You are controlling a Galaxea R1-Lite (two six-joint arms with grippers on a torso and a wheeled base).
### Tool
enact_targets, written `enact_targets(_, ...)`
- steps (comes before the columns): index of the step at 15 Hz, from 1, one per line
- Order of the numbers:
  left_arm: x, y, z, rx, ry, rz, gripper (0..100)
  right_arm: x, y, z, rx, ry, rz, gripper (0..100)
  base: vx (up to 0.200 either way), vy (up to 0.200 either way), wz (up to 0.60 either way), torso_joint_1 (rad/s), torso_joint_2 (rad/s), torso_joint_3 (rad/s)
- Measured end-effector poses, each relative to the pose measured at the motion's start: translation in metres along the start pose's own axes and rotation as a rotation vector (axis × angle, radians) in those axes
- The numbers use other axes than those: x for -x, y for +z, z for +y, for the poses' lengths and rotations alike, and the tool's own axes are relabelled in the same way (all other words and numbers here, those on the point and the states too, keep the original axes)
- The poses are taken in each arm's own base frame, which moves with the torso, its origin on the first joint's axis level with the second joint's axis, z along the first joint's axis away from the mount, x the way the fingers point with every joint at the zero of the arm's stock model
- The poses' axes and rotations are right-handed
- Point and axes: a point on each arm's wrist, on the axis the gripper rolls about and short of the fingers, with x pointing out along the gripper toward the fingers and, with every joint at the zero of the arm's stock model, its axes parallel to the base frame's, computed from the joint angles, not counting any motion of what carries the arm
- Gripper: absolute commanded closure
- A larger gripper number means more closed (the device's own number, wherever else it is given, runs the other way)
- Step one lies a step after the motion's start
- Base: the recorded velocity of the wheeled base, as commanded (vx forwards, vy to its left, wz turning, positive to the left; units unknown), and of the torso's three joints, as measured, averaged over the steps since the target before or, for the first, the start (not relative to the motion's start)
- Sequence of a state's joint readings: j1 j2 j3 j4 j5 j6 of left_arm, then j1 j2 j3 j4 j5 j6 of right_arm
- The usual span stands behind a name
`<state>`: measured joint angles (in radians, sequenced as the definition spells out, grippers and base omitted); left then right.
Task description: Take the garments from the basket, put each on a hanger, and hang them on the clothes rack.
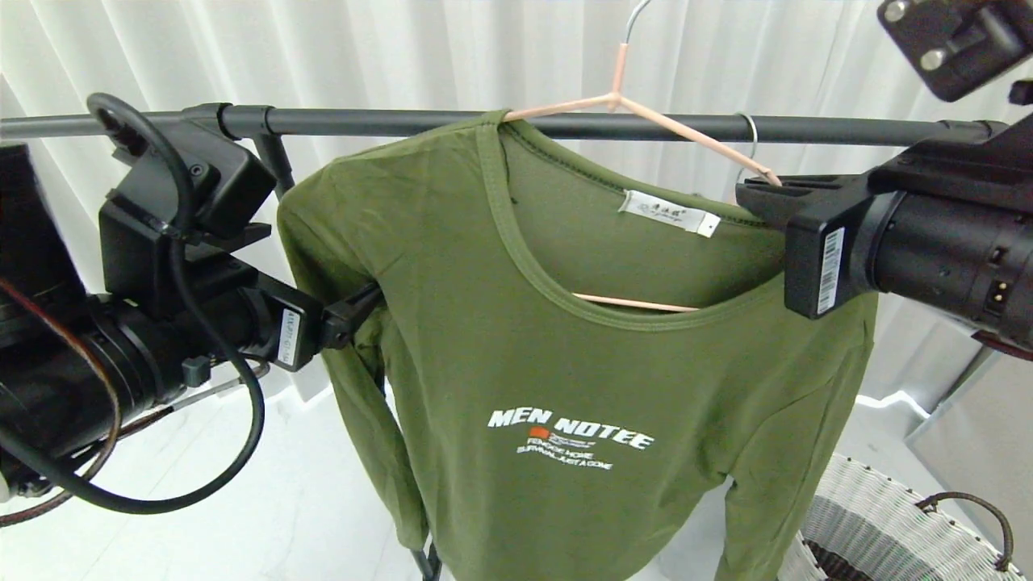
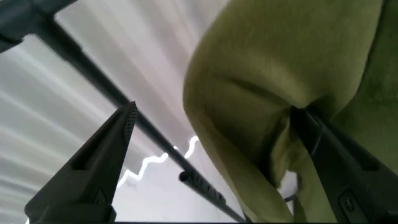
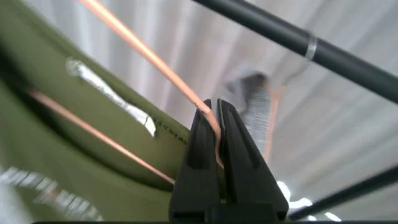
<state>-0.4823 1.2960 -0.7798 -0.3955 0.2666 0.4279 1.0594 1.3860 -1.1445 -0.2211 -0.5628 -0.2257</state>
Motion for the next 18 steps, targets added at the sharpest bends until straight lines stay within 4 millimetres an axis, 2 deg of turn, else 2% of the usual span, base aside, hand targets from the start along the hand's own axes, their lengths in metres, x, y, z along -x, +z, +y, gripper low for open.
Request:
enact_targets(3, -0.002, -0.003, 0.004, 0.0, 0.019, 0.014, 0, 0.006, -0.003, 0.005, -0.006, 0.049, 0.0, 100, 0.0, 0.0, 0.0, 0.0, 0.0, 0.0)
enact_targets(6, -0.001, -0.005, 0.004, 0.003, 0.02, 0.021, 0, 0.006, -0.004, -0.001, -0.013, 0.028, 0.001, 100, 0.0, 0.0, 0.0, 0.0, 0.0, 0.0)
enact_targets(12, 0.017, -0.01, 0.005, -0.002, 0.018, 0.003, 0, -0.023, -0.02, -0.041, -0.002, -0.185, 0.087, 100, 0.0, 0.0, 0.0, 0.0, 0.0, 0.0)
enact_targets(18, 0.034, -0.016, -0.001, -0.008, -0.017, -0.015, 0, -0.055, -0.039, -0.054, 0.022, -0.281, 0.171, 100, 0.0, 0.0, 0.0, 0.0, 0.0, 0.0)
